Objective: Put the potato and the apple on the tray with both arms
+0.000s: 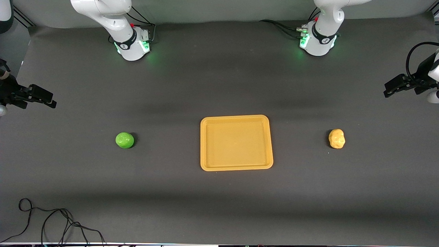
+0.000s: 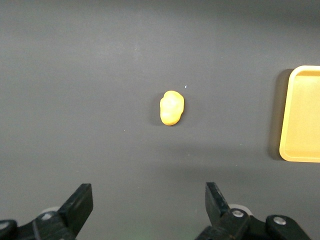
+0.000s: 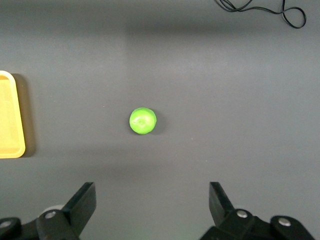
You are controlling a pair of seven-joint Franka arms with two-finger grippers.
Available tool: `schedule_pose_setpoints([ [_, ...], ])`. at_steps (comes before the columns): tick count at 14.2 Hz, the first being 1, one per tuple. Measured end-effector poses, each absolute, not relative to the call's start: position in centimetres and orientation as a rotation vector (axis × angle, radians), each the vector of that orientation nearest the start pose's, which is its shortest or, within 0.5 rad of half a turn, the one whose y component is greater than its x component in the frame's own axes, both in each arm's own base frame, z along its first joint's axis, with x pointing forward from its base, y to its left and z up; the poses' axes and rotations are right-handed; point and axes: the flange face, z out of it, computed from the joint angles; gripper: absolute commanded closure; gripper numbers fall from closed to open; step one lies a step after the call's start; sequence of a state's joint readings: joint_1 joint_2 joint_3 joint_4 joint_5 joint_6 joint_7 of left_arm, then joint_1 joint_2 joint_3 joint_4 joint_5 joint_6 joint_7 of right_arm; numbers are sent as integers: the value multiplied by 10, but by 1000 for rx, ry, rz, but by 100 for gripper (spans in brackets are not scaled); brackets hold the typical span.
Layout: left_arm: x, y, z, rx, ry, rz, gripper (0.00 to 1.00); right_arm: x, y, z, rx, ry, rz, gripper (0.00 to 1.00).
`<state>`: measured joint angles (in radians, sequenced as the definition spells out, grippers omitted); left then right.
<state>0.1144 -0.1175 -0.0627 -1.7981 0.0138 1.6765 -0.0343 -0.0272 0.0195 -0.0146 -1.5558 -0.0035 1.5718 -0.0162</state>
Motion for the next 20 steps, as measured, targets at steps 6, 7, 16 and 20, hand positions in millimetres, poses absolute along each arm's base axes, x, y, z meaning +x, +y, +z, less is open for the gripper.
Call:
schedule_pose_setpoints([
  [6,523,26,588,-3130,-135,9,0,560,-24,622,-3145,42,3,0],
  [7,523,26,588,-3130,-135,9,0,560,-24,622,-3145,42,3,0],
  [16,530,26,549,-3132,-135,-14,0,560,-24,622,-3145,39,3,0],
  [20,537,27,490,-3134,-135,-22,0,560,-23,622,-3142,35,3,0],
])
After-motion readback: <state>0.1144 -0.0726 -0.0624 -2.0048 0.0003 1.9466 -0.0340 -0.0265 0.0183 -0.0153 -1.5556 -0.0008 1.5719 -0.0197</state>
